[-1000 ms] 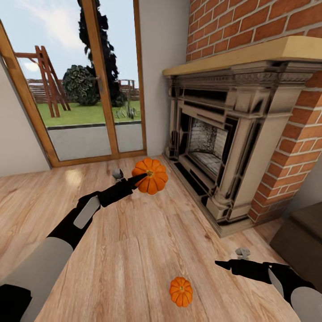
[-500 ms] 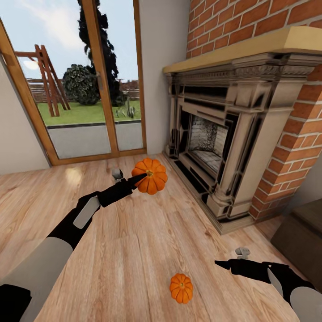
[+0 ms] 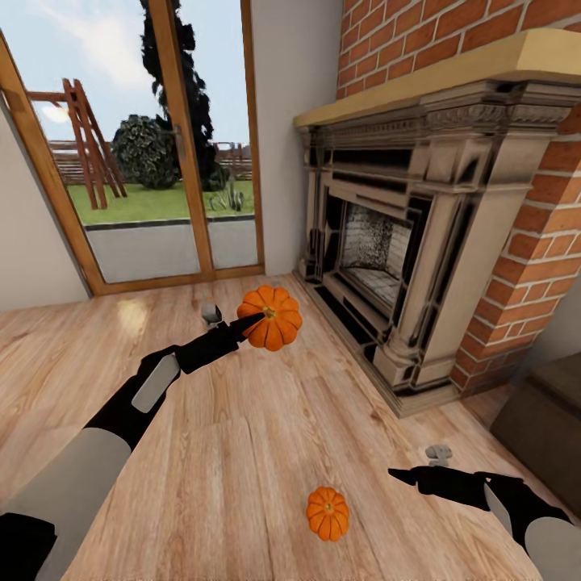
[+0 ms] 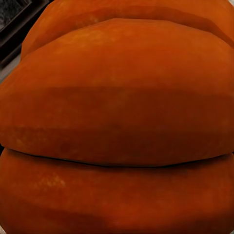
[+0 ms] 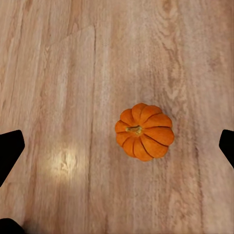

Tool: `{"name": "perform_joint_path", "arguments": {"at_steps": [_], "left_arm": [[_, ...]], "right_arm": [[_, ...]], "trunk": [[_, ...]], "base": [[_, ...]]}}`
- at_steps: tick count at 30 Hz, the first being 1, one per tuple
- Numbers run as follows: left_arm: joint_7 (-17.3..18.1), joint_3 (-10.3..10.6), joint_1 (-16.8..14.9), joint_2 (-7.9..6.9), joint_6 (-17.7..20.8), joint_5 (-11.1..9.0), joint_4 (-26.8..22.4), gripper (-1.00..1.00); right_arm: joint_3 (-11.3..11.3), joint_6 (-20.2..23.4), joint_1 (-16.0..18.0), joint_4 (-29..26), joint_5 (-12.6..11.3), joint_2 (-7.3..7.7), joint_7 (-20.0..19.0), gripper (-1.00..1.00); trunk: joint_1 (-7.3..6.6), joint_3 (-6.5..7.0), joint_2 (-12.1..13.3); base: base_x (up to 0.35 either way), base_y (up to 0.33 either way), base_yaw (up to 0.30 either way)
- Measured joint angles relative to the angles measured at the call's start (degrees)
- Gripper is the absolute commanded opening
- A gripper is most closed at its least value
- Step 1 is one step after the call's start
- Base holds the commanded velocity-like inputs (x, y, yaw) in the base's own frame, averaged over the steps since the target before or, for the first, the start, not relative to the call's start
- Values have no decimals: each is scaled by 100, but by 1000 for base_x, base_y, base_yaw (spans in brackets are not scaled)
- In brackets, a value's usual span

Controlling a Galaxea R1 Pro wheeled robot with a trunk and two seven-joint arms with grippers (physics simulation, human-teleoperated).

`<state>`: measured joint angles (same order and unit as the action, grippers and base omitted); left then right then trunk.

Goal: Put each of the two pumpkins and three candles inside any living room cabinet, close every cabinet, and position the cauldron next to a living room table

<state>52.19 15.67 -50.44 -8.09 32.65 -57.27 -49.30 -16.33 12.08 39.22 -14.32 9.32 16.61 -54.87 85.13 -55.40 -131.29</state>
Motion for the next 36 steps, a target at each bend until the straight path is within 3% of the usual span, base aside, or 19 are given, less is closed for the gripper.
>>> {"name": "perform_joint_path", "arguments": {"at_steps": [29, 36], "left_arm": [[0, 4, 0, 8, 1, -1, 9, -100], [-7, 7, 0, 17, -6, 10, 39, -100]], "right_arm": [[17, -50, 1, -2, 1, -26, -6, 100], [17, -56, 1, -1, 6, -30, -6, 100]], "trunk": [[637, -521, -1163], [671, -672, -1203]], "base": [[0, 0, 0], [0, 0, 0]]}}
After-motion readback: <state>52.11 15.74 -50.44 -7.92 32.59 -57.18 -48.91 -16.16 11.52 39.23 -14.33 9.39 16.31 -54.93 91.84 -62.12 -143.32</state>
